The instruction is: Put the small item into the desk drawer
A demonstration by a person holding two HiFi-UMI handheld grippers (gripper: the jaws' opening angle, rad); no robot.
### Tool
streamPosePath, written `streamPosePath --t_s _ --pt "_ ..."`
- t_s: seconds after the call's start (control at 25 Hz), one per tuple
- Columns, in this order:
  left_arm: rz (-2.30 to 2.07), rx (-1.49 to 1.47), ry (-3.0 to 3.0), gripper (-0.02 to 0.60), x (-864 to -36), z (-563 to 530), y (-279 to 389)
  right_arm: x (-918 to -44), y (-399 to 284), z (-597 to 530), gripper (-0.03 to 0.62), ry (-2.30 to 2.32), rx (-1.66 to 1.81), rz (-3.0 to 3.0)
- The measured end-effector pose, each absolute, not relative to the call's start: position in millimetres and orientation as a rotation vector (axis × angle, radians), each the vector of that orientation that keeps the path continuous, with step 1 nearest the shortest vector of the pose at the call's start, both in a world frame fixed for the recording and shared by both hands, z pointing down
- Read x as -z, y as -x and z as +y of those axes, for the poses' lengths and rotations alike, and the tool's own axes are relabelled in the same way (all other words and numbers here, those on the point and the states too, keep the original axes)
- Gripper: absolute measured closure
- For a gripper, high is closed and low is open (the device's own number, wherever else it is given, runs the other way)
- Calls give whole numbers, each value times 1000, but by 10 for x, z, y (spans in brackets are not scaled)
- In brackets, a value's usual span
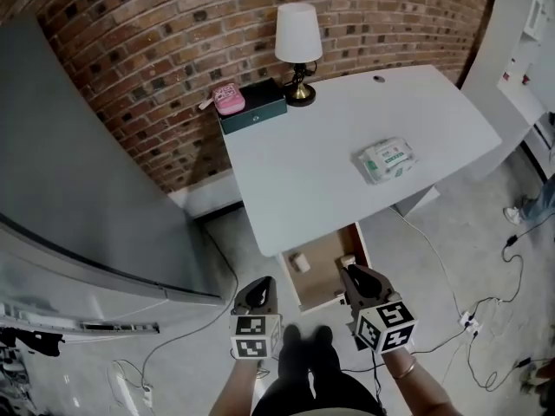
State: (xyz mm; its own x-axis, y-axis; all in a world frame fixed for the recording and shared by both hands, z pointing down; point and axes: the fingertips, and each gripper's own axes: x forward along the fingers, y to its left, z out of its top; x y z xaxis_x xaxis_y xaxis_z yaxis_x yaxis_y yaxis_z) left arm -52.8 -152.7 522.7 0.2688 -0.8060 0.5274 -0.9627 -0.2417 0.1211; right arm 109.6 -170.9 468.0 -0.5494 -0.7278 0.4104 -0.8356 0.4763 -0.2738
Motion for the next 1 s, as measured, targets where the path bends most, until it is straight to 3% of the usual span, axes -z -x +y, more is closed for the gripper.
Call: streamPosePath --t_s 0.36,1.0 --pt "-1549 -529 -2236 560 -4949 -1428 176 -4314 -1614 -1383 586 -1539 -694 -2485" --pt "-1520 -494 -2308 560 -4621 -1208 -65 -3992 -1845 -955 588 -1599 -641 -2514"
